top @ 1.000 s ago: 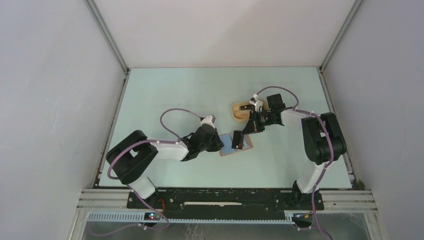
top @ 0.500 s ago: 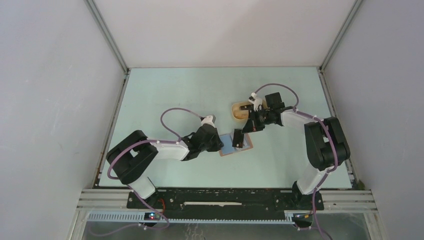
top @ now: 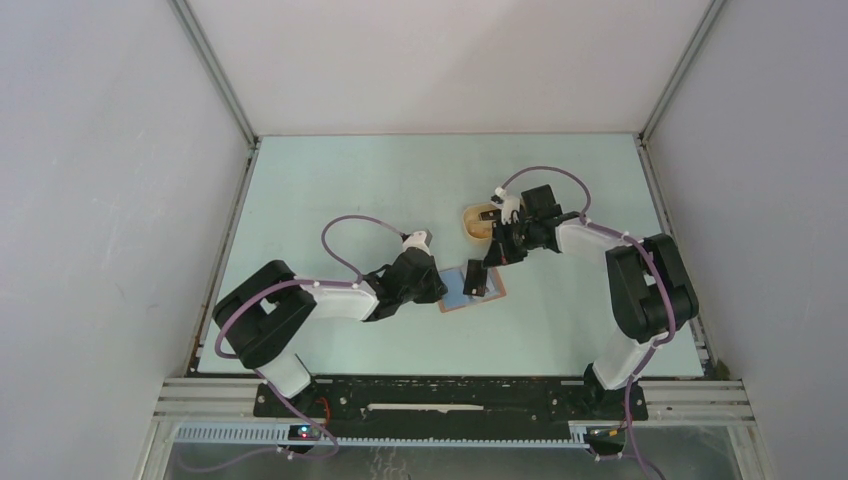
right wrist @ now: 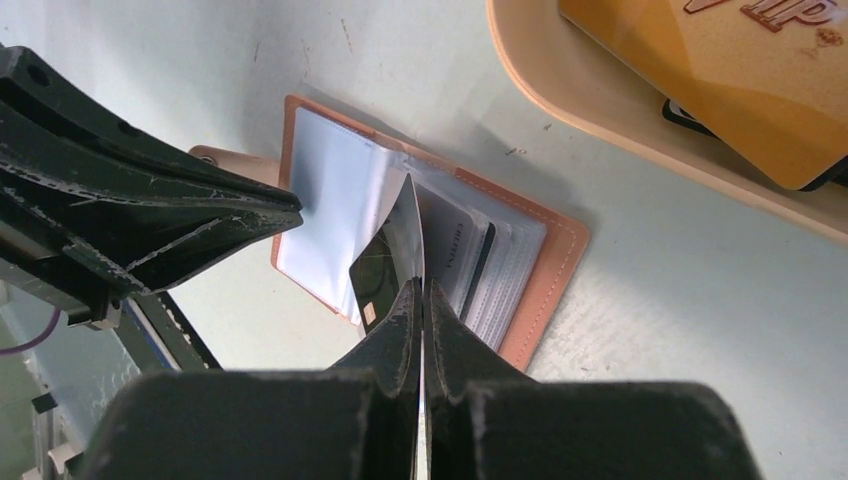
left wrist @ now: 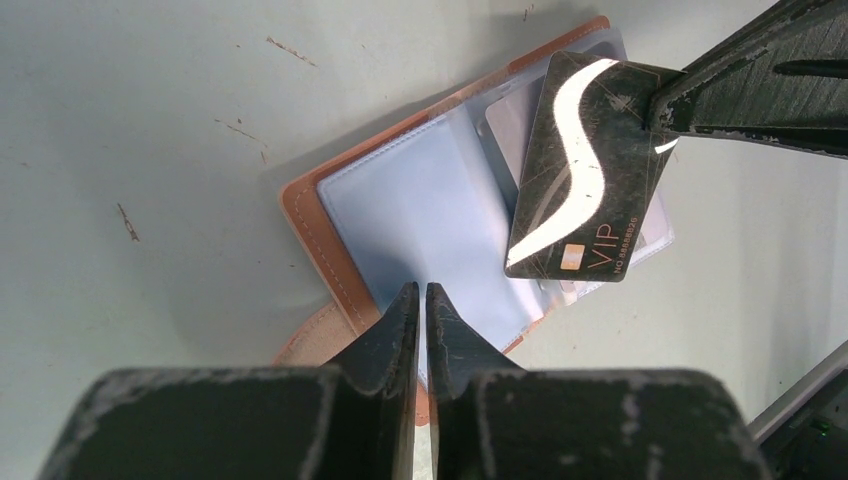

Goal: Put the credit cards into the card holder
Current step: Insert the credit card into the card holder.

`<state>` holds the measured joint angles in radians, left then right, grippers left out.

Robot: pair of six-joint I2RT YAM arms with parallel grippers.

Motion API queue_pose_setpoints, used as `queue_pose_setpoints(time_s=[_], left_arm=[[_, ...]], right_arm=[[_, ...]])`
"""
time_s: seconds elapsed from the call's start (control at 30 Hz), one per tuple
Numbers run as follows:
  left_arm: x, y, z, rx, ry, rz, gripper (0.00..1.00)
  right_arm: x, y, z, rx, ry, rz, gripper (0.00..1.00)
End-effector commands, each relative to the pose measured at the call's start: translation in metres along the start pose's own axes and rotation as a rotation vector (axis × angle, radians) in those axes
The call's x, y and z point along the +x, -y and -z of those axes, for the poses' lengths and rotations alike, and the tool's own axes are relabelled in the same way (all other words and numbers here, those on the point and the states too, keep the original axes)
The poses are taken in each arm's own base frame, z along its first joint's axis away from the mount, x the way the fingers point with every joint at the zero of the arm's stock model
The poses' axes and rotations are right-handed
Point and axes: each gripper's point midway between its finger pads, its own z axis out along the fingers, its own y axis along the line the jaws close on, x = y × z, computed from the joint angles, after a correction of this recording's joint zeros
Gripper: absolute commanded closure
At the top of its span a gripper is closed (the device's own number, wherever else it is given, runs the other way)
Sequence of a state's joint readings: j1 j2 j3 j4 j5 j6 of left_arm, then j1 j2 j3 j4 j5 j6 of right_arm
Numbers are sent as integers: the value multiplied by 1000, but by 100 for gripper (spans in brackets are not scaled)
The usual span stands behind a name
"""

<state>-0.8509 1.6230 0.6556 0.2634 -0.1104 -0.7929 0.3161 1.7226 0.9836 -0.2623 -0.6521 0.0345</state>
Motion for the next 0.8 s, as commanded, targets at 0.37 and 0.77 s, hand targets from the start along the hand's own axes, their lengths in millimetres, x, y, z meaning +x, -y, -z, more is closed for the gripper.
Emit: queue_pose_setpoints(time_s=[0.37, 0.77], left_arm=[[-1, -3, -3, -34, -5, -39, 90], [-2, -1, -3, -25, -5, -42, 90]], right_arm=[[-29, -3, 15, 147, 79, 182, 100], [-21, -3, 3, 149, 28, 201, 100]])
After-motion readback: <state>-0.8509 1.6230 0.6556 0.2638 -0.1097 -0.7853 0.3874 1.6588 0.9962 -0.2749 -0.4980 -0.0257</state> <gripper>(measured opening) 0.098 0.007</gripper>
